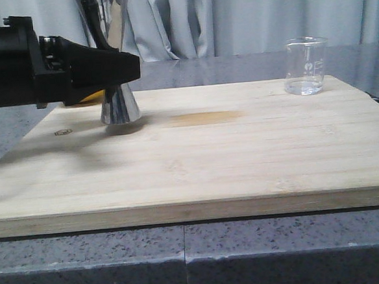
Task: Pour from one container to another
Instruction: 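Lower the steel jigger onto the board with the left gripper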
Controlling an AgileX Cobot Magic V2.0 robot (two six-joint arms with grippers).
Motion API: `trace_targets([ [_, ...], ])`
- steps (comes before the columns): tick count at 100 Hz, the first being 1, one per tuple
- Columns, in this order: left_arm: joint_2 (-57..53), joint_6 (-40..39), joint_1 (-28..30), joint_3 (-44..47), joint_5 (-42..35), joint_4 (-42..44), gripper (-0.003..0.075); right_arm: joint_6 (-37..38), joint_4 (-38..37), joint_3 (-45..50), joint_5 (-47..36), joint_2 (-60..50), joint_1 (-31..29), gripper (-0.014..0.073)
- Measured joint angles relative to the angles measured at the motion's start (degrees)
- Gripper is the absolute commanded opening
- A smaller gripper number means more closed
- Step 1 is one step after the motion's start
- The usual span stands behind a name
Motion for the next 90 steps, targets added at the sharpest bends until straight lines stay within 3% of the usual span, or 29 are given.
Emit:
trace_targets([
  [90,2.75,0.92,0.0,-0.11,-0.81,-2.23,-0.0018,0.0,0.0,0.0,0.02,0.0,0.0,0.046],
])
